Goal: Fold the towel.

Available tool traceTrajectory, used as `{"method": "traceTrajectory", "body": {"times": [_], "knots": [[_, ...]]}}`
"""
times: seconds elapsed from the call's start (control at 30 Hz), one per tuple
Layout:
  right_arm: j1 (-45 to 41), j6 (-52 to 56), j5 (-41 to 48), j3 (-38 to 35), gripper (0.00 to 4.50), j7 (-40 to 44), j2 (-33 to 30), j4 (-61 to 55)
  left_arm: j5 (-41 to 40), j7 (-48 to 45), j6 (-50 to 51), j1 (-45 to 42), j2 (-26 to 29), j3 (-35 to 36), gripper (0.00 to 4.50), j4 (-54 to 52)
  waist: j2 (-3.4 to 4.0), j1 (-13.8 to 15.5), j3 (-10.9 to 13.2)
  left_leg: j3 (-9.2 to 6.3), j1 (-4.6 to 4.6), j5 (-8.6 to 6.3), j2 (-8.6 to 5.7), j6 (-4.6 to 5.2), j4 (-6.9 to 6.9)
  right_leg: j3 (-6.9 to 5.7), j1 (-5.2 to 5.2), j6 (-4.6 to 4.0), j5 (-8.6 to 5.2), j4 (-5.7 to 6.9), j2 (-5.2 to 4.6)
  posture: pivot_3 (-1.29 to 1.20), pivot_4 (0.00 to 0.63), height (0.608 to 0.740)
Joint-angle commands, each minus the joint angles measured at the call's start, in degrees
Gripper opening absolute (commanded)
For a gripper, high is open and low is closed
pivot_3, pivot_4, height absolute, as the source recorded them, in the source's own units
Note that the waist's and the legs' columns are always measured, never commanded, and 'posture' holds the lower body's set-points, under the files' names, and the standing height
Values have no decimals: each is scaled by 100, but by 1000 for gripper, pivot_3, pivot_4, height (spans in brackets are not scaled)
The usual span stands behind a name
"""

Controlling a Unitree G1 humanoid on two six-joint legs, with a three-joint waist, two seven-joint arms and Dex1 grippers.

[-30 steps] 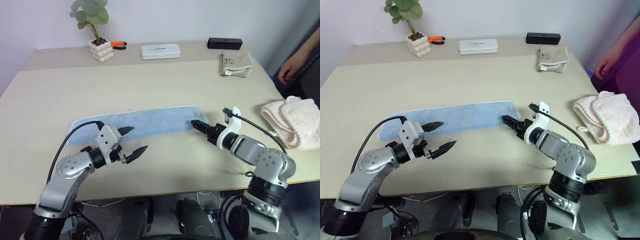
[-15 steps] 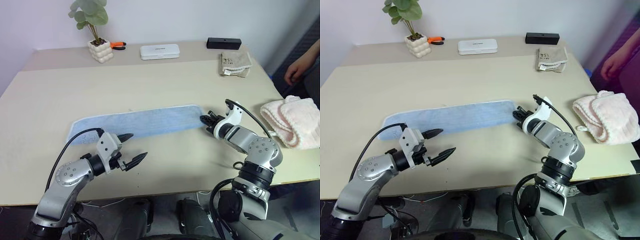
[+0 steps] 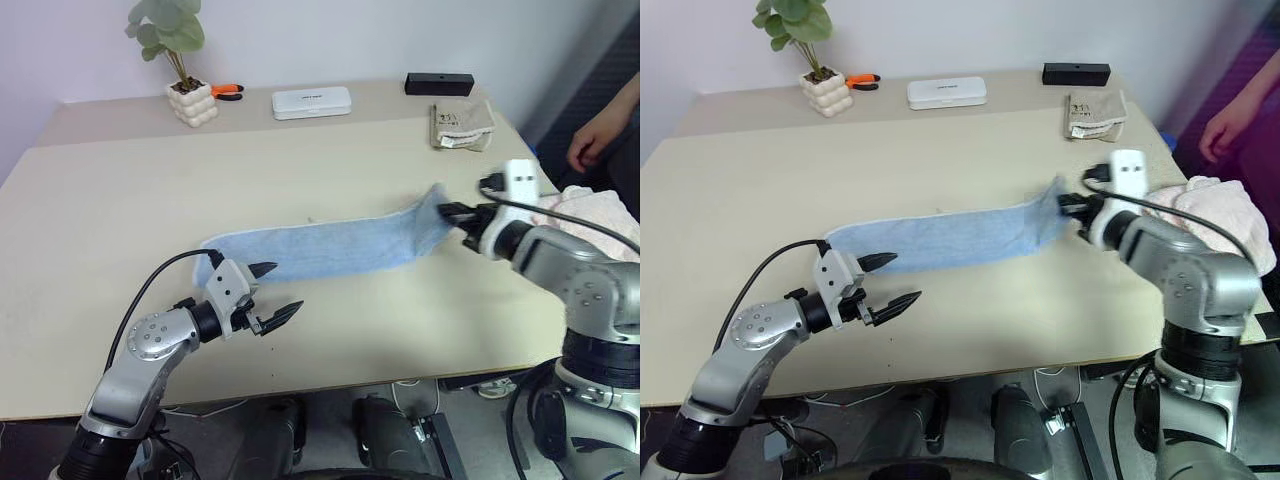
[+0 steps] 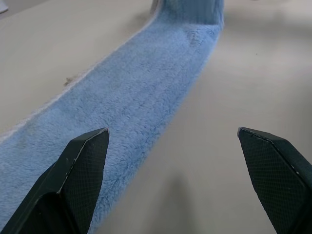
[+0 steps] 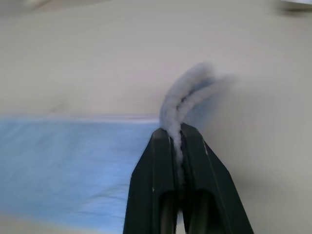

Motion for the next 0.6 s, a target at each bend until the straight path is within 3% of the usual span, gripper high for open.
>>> {"method": "traceTrajectory", "body": {"times": [0.03,0.2,0.4,0.5,0.6], "knots": [[-185,-562,-409,1145,26,454,36,-396,54,44,-124,91,-18,29,4295,-113,-3,19,1,0,-2,0,0,0,1,-1,1,1,0,-2,0,0,150,736],[-174,-956,-912,1966,26,507,403,-89,61,156,-72,278,-33,61,4295,-331,-12,156,3,0,-4,-1,-1,-1,4,0,1,0,1,-8,-2,0,150,736],[-231,-1160,-1190,2110,26,571,753,343,-6,330,159,354,-9,132,4295,-618,-14,220,4,-1,-6,-1,-3,-2,6,-2,1,-1,1,-13,-3,0,150,736],[-197,-1165,-1095,2056,877,860,729,346,-62,398,340,389,45,212,4295,-807,-14,231,4,-2,-6,-1,-3,-2,3,-2,0,-1,1,-13,-2,0,150,736],[-179,-1162,-1124,2033,2325,983,722,325,-73,413,417,391,52,230,4295,-861,-14,232,4,-2,-6,-1,-3,-2,2,-2,0,-1,1,-13,-1,0,150,736]]}}
